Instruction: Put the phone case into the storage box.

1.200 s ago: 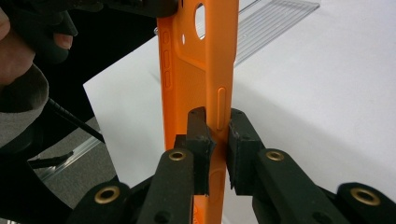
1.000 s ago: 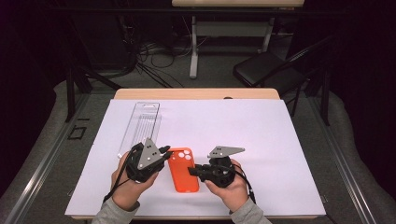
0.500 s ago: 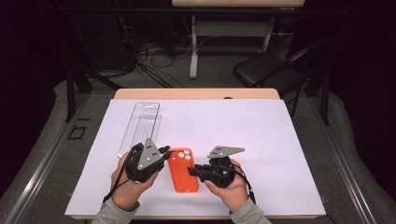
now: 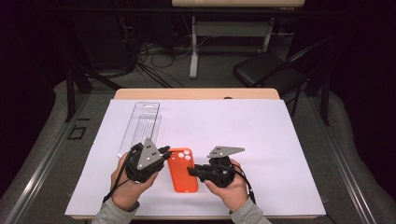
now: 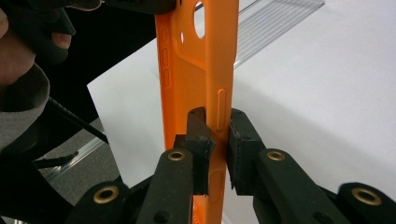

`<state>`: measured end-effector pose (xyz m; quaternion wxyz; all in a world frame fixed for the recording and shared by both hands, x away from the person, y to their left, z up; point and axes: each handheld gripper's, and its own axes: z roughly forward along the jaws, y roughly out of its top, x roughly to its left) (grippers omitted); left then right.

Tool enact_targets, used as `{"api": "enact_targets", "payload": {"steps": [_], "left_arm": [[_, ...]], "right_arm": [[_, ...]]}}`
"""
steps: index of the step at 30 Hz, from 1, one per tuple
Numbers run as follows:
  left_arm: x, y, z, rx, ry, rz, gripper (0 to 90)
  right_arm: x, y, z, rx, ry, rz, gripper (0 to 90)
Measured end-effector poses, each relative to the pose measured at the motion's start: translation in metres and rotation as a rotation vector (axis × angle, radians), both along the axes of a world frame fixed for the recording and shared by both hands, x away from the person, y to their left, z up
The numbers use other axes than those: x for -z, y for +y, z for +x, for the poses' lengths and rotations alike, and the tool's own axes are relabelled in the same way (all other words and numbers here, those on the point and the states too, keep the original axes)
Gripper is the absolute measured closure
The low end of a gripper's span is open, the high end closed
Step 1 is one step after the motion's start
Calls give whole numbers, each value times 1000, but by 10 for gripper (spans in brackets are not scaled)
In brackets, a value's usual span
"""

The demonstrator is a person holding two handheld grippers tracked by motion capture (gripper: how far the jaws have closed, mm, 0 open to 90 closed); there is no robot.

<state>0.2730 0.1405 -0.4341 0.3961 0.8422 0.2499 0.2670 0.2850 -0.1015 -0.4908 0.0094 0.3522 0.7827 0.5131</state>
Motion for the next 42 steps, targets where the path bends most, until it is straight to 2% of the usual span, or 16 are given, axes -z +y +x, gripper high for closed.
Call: {"api": "enact_targets", "payload": {"steps": [20,31,38,42], "left_arm": [[0,0,0,0,0,1,815],[0,2,1,-3,2,8,816],[1,3,2,-10,3,5,816],[1,4,2,-16,2,0,816]], "right_arm": [[1,0,1,0,4,10,793],[1,-1,2,7,-14,11,681],[-2,-6,3,17,-6,27,620],[-4,-9,4,32,-42,32,562]]}}
